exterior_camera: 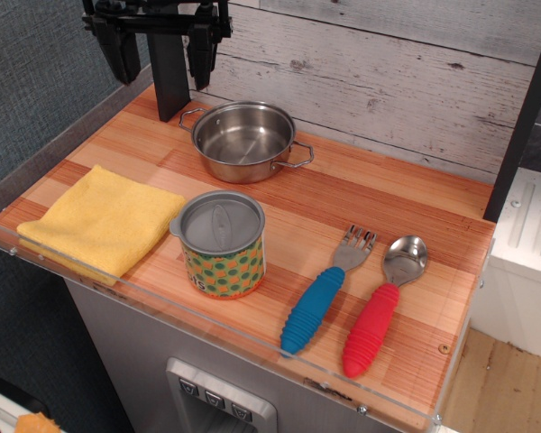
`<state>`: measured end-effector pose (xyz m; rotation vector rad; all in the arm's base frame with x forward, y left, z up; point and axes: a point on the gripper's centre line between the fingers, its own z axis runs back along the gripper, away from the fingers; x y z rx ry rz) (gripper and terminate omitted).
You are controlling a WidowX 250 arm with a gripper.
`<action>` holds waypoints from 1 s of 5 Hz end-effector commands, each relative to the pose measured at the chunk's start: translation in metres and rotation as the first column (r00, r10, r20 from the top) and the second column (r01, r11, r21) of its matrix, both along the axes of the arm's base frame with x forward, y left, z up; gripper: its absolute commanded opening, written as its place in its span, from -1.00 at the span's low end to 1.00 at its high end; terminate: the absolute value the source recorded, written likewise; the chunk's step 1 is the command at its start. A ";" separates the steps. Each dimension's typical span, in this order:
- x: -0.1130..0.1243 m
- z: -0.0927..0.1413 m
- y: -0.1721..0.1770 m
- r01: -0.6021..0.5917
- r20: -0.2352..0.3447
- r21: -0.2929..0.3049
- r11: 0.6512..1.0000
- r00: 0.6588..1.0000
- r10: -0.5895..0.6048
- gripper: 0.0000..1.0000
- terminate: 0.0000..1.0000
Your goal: Move the tin near the vessel
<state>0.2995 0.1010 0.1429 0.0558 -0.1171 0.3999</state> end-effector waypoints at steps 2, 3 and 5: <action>-0.020 -0.004 -0.004 0.125 -0.022 -0.031 0.992 0.992 -0.126 1.00 -1.00; -0.040 -0.011 -0.011 0.268 -0.057 -0.057 0.962 0.961 -0.271 1.00 -1.00; -0.070 -0.033 -0.023 0.570 -0.189 -0.063 0.819 0.799 -0.571 1.00 -1.00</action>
